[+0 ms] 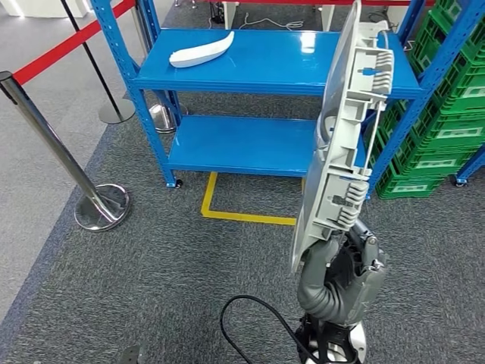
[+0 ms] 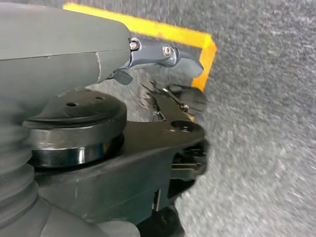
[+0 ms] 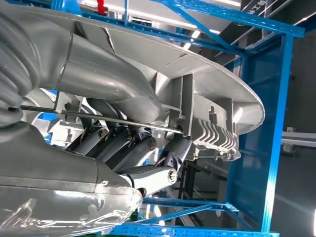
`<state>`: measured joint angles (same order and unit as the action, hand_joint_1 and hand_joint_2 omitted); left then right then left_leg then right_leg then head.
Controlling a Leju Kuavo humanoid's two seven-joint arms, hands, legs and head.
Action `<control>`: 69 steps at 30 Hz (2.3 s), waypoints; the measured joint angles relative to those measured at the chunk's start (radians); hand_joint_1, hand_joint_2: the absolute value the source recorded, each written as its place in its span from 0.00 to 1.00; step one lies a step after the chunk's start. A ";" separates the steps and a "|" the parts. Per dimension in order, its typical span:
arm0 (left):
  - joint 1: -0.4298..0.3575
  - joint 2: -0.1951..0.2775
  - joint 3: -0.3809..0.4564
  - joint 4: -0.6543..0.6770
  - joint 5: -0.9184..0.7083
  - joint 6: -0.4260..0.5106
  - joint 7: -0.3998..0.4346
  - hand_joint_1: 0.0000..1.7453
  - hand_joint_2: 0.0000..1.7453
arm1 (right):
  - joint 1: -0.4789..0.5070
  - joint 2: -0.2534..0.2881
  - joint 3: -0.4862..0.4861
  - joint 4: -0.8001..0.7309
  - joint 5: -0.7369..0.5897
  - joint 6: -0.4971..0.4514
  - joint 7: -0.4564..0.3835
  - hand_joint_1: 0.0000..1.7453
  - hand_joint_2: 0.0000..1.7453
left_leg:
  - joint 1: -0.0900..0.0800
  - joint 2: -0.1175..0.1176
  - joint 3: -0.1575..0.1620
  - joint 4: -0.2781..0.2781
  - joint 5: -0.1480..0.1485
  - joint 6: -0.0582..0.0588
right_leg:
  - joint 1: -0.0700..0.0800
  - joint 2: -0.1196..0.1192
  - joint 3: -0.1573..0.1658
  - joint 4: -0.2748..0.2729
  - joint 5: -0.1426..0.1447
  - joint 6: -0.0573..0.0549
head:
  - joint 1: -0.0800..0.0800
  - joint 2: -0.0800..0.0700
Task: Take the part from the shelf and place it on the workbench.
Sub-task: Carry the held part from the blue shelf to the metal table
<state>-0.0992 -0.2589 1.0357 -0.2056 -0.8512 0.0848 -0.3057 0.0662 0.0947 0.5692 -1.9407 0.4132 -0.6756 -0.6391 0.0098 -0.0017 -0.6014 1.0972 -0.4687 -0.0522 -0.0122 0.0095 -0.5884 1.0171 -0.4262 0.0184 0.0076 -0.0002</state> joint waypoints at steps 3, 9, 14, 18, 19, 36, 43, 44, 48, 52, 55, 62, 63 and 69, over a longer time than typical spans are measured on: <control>-0.003 -0.002 -0.010 0.000 -0.027 0.053 0.037 0.00 1.00 | 0.001 0.000 0.000 -0.006 0.000 0.000 -0.001 1.00 1.00 | 0.000 -0.003 0.044 -0.103 0.022 0.013 | 0.005 0.001 -0.010 0.005 0.004 0.017 | -0.002 0.000; 0.000 -0.002 -0.034 0.000 -0.060 0.136 0.100 0.00 1.00 | 0.006 0.001 0.000 -0.014 0.002 -0.001 -0.001 1.00 1.00 | -0.002 -0.004 0.037 -0.109 0.031 0.053 | 0.001 -0.003 -0.084 0.163 -0.090 0.040 | 0.009 0.000; 0.001 -0.001 -0.046 0.000 -0.088 0.169 0.143 0.00 1.00 | 0.015 0.001 0.001 -0.016 0.024 -0.004 -0.002 1.00 1.00 | -0.007 -0.004 0.038 -0.107 0.031 0.056 | 0.002 -0.003 -0.084 0.198 -0.074 0.032 | 0.011 0.000; 0.001 -0.001 -0.063 0.000 -0.111 0.186 0.161 0.00 1.00 | 0.017 0.003 0.002 -0.020 0.050 -0.004 -0.006 1.00 1.00 | -0.013 -0.005 0.032 -0.103 0.033 0.040 | 0.006 -0.001 0.009 0.015 -0.023 0.021 | 0.009 0.000; 0.001 -0.001 -0.066 0.000 -0.114 0.190 0.163 0.00 1.00 | 0.019 0.004 0.001 -0.021 0.057 -0.004 -0.007 1.00 1.00 | -0.013 -0.005 0.031 -0.103 0.035 0.035 | 0.008 0.001 0.008 0.014 -0.021 0.017 | 0.009 0.000; 0.000 -0.002 -0.081 0.000 -0.115 0.201 0.162 0.00 1.00 | 0.042 0.038 -0.045 -0.033 0.092 -0.004 -0.038 1.00 1.00 | -0.003 -0.008 0.029 -0.101 0.029 0.035 | 0.006 0.002 -0.014 0.012 -0.004 0.026 | 0.003 0.000; 0.002 -0.001 -0.081 0.000 -0.116 0.203 0.162 0.00 1.00 | 0.045 0.039 -0.050 -0.033 0.091 -0.005 -0.042 1.00 1.00 | -0.004 -0.006 0.029 -0.104 0.035 0.053 | 0.004 -0.002 -0.132 0.283 -0.123 0.038 | 0.014 0.000; 0.002 -0.001 -0.081 0.000 -0.116 0.203 0.162 0.00 1.00 | 0.045 0.039 -0.051 -0.033 0.092 -0.005 -0.042 1.00 1.00 | -0.004 -0.006 0.030 -0.104 0.034 0.053 | 0.004 -0.002 -0.110 0.241 -0.095 0.035 | 0.014 0.000; 0.002 -0.001 -0.081 0.000 -0.116 0.203 0.162 0.00 1.00 | 0.045 0.040 -0.051 -0.033 0.092 -0.005 -0.042 1.00 1.00 | -0.011 -0.008 0.028 -0.100 0.034 0.040 | 0.005 -0.001 0.000 0.028 -0.019 0.023 | 0.013 0.000; 0.001 0.000 -0.081 0.000 -0.116 0.203 0.162 0.00 1.00 | 0.046 0.043 -0.052 -0.033 0.088 -0.005 -0.041 1.00 1.00 | -0.009 -0.007 0.018 -0.089 0.026 0.018 | 0.004 0.002 -0.001 0.016 -0.015 0.003 | 0.010 0.000; 0.001 0.000 -0.080 0.000 -0.113 0.201 0.162 0.00 1.00 | 0.044 0.044 -0.052 -0.033 0.076 -0.005 -0.030 1.00 1.00 | -0.007 -0.006 -0.050 0.055 -0.058 0.004 | 0.001 0.002 -0.003 0.014 -0.012 -0.008 | 0.003 0.000; 0.002 0.002 -0.080 0.000 -0.122 0.201 0.195 0.00 1.00 | 0.041 0.044 -0.052 -0.030 0.050 -0.004 -0.003 1.00 1.00 | -0.003 -0.043 0.003 -0.040 0.023 0.011 | 0.003 0.048 -0.009 0.017 -0.006 0.000 | 0.002 0.000; 0.002 0.002 -0.080 0.000 -0.122 0.203 0.201 0.00 1.00 | 0.040 0.044 -0.052 -0.030 0.048 -0.004 -0.001 1.00 1.00 | -0.001 -0.055 0.021 -0.078 0.029 0.015 | 0.004 0.057 -0.013 0.017 -0.004 0.005 | 0.003 0.000; 0.001 0.000 -0.080 0.000 -0.122 0.205 0.208 0.00 1.00 | 0.038 0.044 -0.052 -0.030 0.042 -0.005 0.001 1.00 1.00 | 0.000 -0.017 0.031 -0.107 0.032 0.049 | 0.002 0.031 -0.063 0.093 -0.049 0.037 | 0.012 0.000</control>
<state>-0.0984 -0.2585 0.9556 -0.2056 -0.9732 0.2902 -0.0973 0.1047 0.1386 0.5176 -1.9703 0.4557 -0.6802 -0.6380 0.0103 -0.0191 -0.5704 0.9902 -0.4369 -0.0029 -0.0103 0.0404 -0.6517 1.1100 -0.4748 0.0552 0.0194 -0.0001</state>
